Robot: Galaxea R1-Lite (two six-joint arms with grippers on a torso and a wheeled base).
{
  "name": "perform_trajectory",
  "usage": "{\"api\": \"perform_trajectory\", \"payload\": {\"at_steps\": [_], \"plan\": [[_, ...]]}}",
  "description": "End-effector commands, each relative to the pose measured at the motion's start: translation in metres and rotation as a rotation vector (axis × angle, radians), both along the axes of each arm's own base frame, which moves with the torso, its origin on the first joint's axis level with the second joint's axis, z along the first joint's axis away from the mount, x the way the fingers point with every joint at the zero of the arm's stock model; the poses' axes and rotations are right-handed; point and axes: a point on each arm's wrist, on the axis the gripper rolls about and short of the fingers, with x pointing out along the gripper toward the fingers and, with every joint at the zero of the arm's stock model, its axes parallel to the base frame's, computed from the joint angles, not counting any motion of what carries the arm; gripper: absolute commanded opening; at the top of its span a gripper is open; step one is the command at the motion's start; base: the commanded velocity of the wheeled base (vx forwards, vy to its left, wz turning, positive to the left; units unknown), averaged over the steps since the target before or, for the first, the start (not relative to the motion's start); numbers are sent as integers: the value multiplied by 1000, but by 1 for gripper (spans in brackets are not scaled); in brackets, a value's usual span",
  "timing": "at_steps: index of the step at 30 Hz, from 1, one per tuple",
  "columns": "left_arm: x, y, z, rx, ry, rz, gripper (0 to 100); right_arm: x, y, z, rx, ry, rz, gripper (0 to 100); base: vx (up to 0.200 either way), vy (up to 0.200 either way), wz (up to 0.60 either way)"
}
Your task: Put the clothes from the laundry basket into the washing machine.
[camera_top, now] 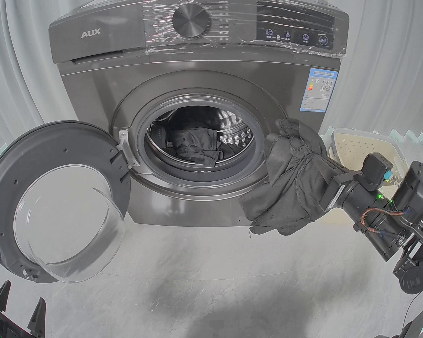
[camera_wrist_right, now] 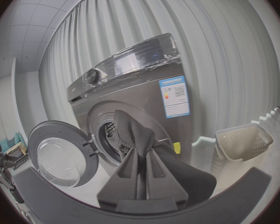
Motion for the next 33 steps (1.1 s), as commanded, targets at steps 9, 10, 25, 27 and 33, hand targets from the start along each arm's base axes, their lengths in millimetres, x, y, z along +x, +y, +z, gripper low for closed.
{"api": "perform_trajectory", "payload": {"at_steps": [9, 10, 25, 27, 33], "plan": [[0, 0, -5, 35, 3, -3, 100, -6, 27, 3, 5, -6, 113, 0, 0, 0, 0], [0, 0, -5, 35, 3, -3, 100, -5, 28, 2, 2, -3, 116, 0, 0, 0, 0], [0, -1, -5, 74, -4, -30, 100, 7, 56, -7, 23, 23, 170, 0, 0, 0, 0], [0, -1, -4, 72, -11, -47, 100, 10, 62, -6, 41, 21, 171, 0, 0, 0, 0], [-14, -3, 58, 21, -219, -169, 100, 11, 75, 2, 93, -1, 207, 0, 0, 0, 0]]}}
